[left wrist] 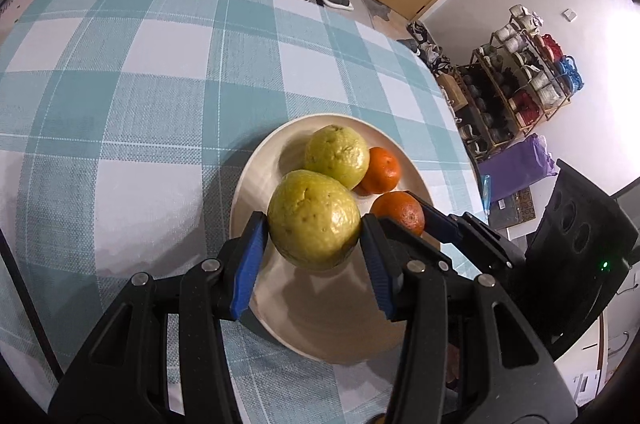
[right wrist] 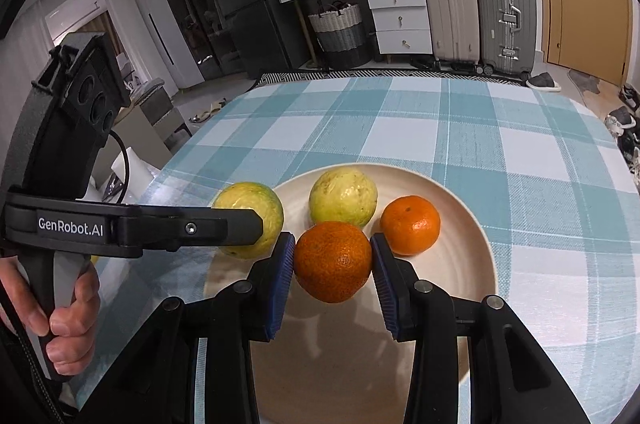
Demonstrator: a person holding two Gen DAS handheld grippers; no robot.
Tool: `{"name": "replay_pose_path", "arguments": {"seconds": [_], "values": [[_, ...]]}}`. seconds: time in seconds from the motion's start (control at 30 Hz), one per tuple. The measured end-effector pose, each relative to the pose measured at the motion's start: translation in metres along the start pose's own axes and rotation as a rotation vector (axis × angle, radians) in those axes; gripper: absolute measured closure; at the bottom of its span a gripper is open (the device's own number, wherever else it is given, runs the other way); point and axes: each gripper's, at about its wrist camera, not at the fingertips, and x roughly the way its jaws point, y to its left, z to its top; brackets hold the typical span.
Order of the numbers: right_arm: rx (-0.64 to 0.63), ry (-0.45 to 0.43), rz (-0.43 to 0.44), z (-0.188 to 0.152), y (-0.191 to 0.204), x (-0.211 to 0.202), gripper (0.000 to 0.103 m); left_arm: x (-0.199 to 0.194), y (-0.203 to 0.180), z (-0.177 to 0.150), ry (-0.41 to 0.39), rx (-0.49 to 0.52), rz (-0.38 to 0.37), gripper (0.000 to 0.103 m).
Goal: Organize fruits
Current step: 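Lower the citrus and orange onto the plate beside the others and open both tools, then withdraw both tools from the plate toward the plums and tomatoes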
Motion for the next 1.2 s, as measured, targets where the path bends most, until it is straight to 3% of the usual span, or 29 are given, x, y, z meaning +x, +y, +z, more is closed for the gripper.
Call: {"name": "replay_pose_path", "arguments": {"seconds": [0.53,0.67,1.2], "values": [[0.044,0.017,0.016,0.000,-0.006,0.013,0.062,0.009,0.000,0.006,-0.013,-0.019,-0.019,0.056],[0.031,-0.042,0.006,0.003,-0.002,-0.002,0.046,-0.004,-0.004,0.008,-0.048,-0.018,-0.020,0.050],[0.062,-0.081,-0.037,-0.011,0.001,-0.051,0.034,-0.049,-0.022,-0.024,-0.084,0.030,0.070,0.048]]}}
